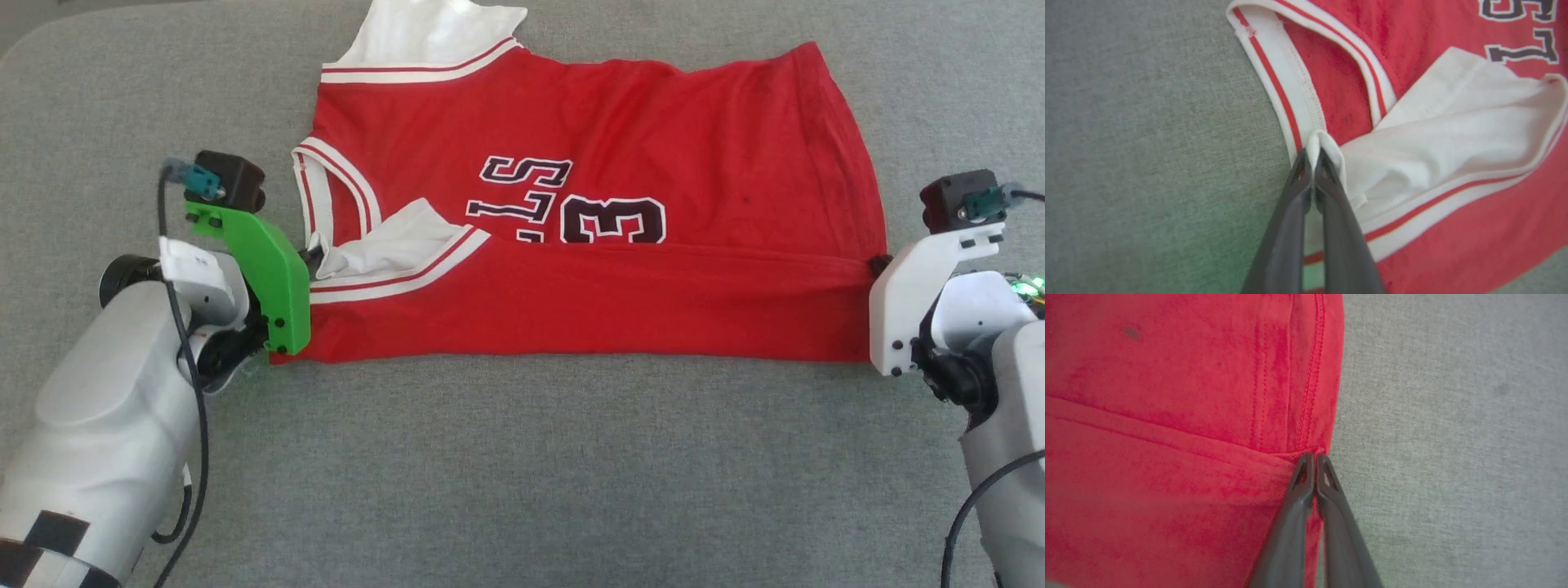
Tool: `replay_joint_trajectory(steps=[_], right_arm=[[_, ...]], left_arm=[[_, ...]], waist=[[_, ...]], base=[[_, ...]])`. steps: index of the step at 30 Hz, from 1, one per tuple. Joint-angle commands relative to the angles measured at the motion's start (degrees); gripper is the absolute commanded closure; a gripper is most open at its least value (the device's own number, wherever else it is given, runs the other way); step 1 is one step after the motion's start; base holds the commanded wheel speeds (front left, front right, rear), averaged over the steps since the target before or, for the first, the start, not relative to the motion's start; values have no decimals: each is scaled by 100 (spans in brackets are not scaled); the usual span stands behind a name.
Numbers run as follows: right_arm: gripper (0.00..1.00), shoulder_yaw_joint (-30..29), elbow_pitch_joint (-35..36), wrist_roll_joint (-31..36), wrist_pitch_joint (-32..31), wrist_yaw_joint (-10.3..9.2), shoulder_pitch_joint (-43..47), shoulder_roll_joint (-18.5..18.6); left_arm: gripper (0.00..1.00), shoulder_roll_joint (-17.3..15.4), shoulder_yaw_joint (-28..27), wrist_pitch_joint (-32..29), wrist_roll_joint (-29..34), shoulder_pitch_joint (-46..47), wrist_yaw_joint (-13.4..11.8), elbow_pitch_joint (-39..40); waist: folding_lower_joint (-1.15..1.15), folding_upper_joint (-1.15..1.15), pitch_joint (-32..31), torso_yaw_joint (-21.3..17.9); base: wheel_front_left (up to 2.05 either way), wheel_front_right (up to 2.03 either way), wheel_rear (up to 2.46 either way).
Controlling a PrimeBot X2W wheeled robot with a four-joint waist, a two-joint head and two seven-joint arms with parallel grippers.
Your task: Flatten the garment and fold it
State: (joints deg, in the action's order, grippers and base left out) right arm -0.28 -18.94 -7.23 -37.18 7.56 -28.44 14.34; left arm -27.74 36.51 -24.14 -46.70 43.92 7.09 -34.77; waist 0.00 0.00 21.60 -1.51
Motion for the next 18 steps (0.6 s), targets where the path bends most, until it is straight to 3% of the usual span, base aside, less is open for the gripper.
replay_joint_trajectory(steps=[1, 3, 4, 5, 6, 7, 8, 14, 18], right_arm=[[100, 56, -113, -123, -201, -8, 3, 18], [100, 56, -84, -241, -351, -8, 0, 54], [100, 23, -39, -278, -346, -8, -1, 51], [90, -20, 24, -293, -293, -8, 11, 47], [73, -38, 65, -298, -241, -8, 35, 45], [4, -62, 111, -323, -152, -8, 83, 41], [0, -99, 154, -350, -61, -8, 131, 27], [0, -442, 522, -421, 996, -8, 735, -205], [0, -680, 884, -387, 1939, -8, 1245, -510]], left_arm=[[100, 77, 84, -301, -162, -234, 33, -187], [100, 113, 21, -333, -258, -263, -47, -196], [67, 108, 6, -210, -210, -261, -94, -161], [21, 93, -11, 61, -92, -250, -158, -100], [0, 92, -37, 308, 5, -252, -244, -62], [0, 94, -55, 657, 154, -266, -354, -3], [0, 85, -64, 960, 301, -278, -466, 40], [0, 260, -226, 3100, 947, -699, -1184, 404], [0, 397, -286, 3712, 1076, -1230, -1534, 703]], waist=[[0, 0, -7, 6], [0, 0, -43, 34], [0, 0, -61, 44], [0, 0, -90, 60], [0, 0, -123, 74], [0, 0, -181, 98], [0, 0, -228, 117], [0, 0, -685, 245], [0, 0, -964, 287]], base=[[0, 0, 0], [0, 0, 0], [0, 0, 0], [0, 0, 0], [0, 0, 0], [0, 0, 0], [0, 0, 0], [0, 0, 0], [0, 0, 0]])
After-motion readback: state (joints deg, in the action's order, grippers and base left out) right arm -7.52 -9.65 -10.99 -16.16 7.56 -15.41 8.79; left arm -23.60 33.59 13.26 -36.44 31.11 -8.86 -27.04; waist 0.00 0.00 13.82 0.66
